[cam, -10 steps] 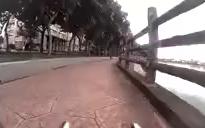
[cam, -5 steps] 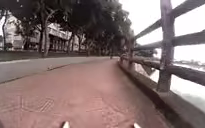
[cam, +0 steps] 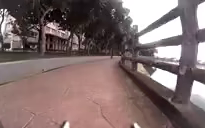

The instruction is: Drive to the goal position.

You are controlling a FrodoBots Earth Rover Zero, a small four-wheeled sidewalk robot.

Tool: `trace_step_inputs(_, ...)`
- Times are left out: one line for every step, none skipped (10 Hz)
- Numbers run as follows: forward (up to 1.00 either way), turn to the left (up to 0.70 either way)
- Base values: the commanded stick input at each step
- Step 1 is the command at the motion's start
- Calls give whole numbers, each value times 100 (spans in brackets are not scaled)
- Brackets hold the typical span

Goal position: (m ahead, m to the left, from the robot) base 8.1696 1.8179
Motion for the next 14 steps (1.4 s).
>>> trace_step_inputs(70,0)
trace_step_inputs(70,0)
trace_step_inputs(70,0)
trace_step_inputs(70,0)
trace_step_inputs(70,0)
trace_step_inputs(70,0)
trace_step_inputs(70,0)
trace_step_inputs(70,0)
trace_step_inputs(70,0)
trace_step_inputs(70,0)
trace_step_inputs(70,0)
trace_step_inputs(70,0)
trace_step_inputs(70,0)
trace_step_inputs(70,0)
